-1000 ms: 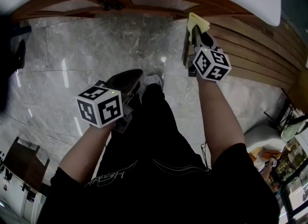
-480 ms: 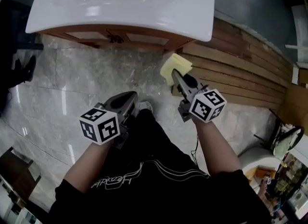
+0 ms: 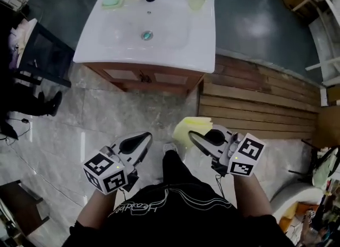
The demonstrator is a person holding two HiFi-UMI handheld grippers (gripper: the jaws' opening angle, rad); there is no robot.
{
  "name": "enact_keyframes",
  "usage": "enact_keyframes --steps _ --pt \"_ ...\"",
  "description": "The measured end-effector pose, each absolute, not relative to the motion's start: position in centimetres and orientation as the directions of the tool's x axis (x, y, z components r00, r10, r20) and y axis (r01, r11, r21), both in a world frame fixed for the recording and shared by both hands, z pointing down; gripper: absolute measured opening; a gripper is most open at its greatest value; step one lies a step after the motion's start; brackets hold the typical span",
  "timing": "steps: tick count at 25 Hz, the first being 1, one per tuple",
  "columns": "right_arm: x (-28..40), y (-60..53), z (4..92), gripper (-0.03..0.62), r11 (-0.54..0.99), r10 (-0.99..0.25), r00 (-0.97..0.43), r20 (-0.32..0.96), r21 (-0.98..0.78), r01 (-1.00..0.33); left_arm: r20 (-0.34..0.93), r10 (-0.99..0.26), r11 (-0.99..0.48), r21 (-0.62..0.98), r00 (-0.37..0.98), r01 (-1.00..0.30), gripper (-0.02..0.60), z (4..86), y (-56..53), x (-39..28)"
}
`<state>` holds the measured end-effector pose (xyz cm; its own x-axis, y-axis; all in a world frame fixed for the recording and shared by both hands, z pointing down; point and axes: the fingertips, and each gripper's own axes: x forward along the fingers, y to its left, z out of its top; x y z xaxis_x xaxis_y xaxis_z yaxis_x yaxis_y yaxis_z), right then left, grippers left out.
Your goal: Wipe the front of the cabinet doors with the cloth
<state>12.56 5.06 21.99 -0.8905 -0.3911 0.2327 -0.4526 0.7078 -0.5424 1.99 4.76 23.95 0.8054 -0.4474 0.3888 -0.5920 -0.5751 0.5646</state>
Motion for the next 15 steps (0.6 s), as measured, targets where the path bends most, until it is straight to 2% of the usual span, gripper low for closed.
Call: enact_keyframes --steps 5,15 --pt "9.4 11.6 15.0 0.041 0.738 -0.470 -0.869 0.155 -0.472 -0.483 0.251 -0.494 -0.632 0.554 0.833 -0.542 0.006 16.9 10.5 -1.3" --pt "0.8 27.5 7.2 0.041 0.805 -0.421 -0.902 0.096 -0.418 -0.420 0.125 -0.545 -0.768 0.324 0.829 -0.553 0.006 5.2 27.3 -7.7"
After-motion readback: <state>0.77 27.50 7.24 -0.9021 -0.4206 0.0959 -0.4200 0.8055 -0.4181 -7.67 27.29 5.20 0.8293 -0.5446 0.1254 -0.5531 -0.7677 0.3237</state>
